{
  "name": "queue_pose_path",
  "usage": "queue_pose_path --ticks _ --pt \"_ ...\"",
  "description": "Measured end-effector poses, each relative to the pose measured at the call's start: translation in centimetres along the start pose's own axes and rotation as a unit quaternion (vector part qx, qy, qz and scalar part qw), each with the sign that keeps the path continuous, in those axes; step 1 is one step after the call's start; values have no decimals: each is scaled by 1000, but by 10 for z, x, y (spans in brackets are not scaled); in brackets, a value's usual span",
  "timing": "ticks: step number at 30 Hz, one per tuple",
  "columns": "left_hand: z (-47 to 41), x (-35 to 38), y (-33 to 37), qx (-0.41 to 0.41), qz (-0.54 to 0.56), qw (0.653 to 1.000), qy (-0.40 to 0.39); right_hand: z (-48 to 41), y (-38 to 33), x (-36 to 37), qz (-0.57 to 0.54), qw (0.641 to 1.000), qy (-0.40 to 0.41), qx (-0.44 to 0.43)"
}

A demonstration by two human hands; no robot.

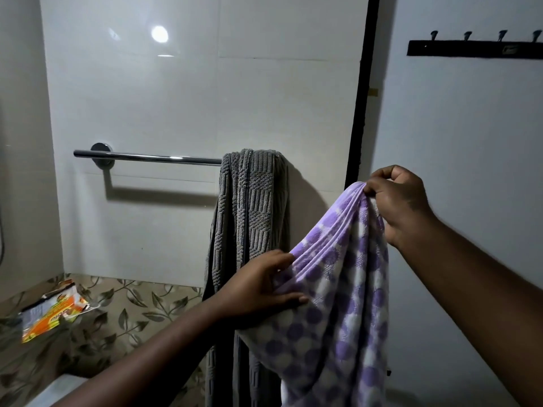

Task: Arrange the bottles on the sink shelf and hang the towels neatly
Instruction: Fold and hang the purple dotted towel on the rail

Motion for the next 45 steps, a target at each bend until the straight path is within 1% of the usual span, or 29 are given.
queue_pose_path --ticks 2,4,7,9,11,13,14,17,19,21,22,24,25,26,27,30,31,33,35,38,41,43,45 --pt "6 2 -13 -19 -19 999 -42 -7 3 -4 2 1000 12 4" --pt "15 1 -27 -67 7 995 -68 -14 7 -9 15 1000 19 8" --pt "28 -5 -48 -114 16 991 -65 -23 15 -17 29 999 27 25" --pt "36 -11 -60 -146 59 984 -86 -28 21 -22 40 998 32 36" --pt "42 -21 -67 -152 88 981 -82 -29 28 -25 47 997 35 44" --pt "44 -32 -66 -121 62 989 -54 -28 35 -25 52 997 32 50" --pt "44 -35 -65 -106 65 991 -43 -27 38 -24 52 997 31 56" --pt "45 -36 -65 -90 155 983 -25 -26 47 -23 50 995 33 75" --pt "48 -32 -67 -82 166 983 -17 -27 49 -22 50 995 32 80" --pt "45 -31 -65 -72 134 988 3 -29 49 -22 47 995 33 81" --pt "43 -33 -62 -50 106 993 32 -31 49 -23 47 995 34 82" --pt "41 -36 -53 40 28 993 111 -33 49 -26 48 994 39 86" --pt "42 -35 -51 75 -6 989 131 -35 48 -27 48 994 41 87" --pt "41 -35 -51 84 -34 987 131 -36 48 -27 47 994 42 87" --pt "41 -34 -53 72 -46 989 119 -37 48 -28 46 994 43 87" --pt "38 -32 -64 37 -39 993 102 -38 49 -28 47 994 44 86" --pt "37 -29 -68 27 -22 995 95 -38 49 -28 47 994 43 85" --pt "37 -24 -70 0 51 995 90 -40 49 -29 43 995 44 83" --pt "40 -22 -69 -4 68 992 107 -41 50 -29 41 995 47 82" --pt "47 -21 -62 15 -4 993 113 -43 51 -30 48 995 50 78" --pt "52 -20 -51 21 -36 992 118 -44 53 -32 67 994 53 72" --pt "57 -19 -39 68 -93 984 139 -45 57 -36 79 992 58 76" --pt "60 -18 -27 143 -156 966 150 -45 62 -40 85 991 62 86"
Point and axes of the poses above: each hand's wrist, its own z-axis away from the middle knuckle, its own x-axis out of the palm, y = z × x, the point moved 4 cm from there along -z, towards the middle knuckle, and after that the axes turned 15 degrees about -x, right-handed, at the moved point
